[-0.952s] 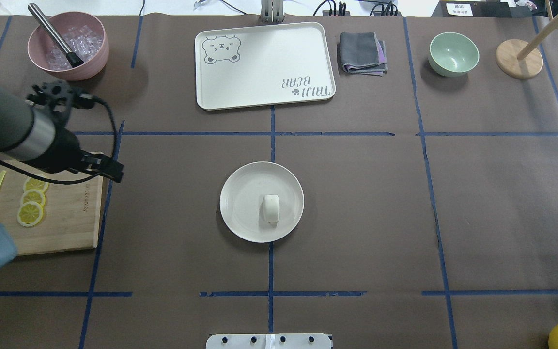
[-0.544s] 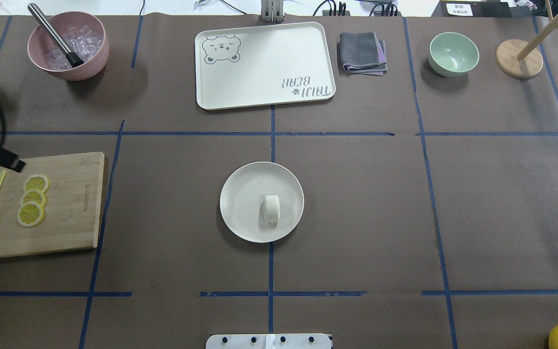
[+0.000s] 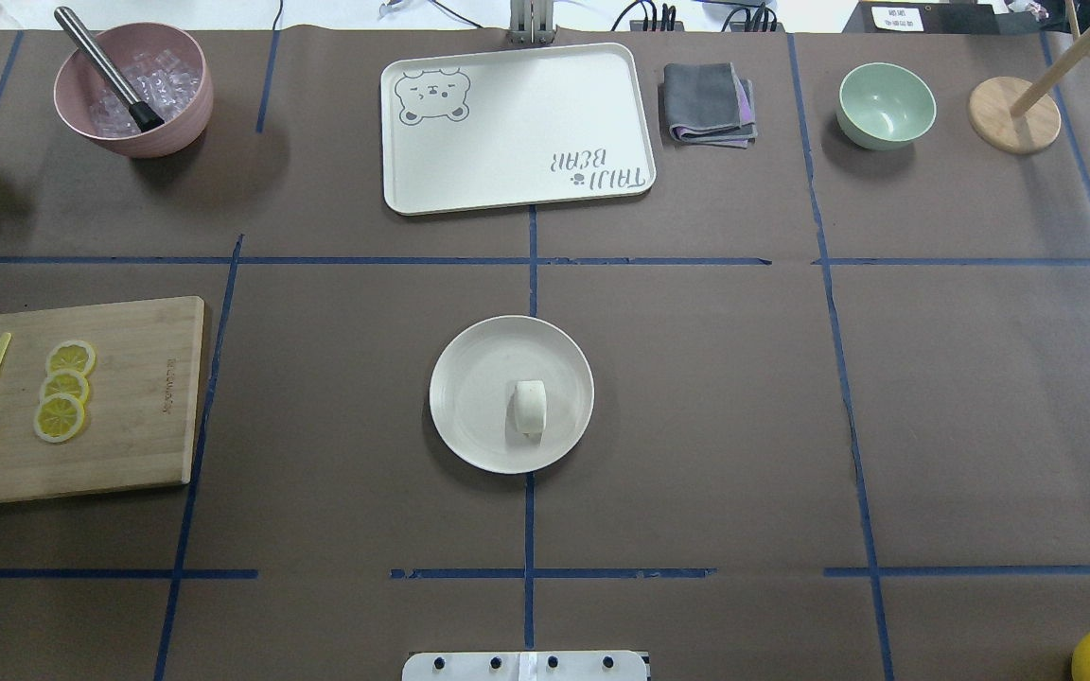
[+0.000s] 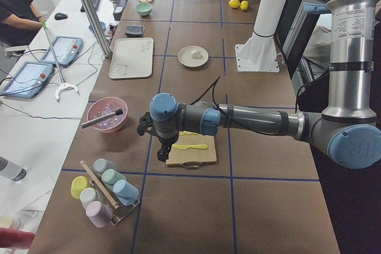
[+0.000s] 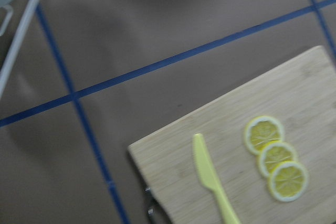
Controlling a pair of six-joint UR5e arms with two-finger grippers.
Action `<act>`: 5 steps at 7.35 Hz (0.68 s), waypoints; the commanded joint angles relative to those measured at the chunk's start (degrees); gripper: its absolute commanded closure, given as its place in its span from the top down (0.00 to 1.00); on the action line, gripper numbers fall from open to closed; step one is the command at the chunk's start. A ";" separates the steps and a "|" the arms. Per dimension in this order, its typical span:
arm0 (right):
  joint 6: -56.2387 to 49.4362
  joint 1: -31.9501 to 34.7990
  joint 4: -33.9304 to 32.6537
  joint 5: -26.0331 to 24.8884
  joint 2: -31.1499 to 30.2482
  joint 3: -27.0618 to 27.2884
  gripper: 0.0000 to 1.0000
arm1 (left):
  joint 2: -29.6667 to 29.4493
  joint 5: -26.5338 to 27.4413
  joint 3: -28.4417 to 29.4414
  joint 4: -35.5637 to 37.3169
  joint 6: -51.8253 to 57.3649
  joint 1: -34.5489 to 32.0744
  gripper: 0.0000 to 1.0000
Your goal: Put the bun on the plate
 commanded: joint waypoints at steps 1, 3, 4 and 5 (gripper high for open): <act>-0.26 0.06 -0.08 0.01 0.25 -0.63 1.00 | -0.75 0.62 -1.92 6.77 -0.23 -1.17 0.96; -0.26 0.06 -0.08 -0.25 0.25 -0.64 1.00 | -0.05 2.63 -2.28 7.16 -0.14 -1.00 0.99; -0.26 -0.11 -0.08 -0.69 0.34 -0.64 1.00 | 0.13 2.55 -2.81 7.25 -0.14 -1.09 0.99; -0.26 -0.11 -0.08 -0.69 0.43 -0.55 1.00 | 0.13 2.55 -2.21 7.34 -0.23 -1.00 0.99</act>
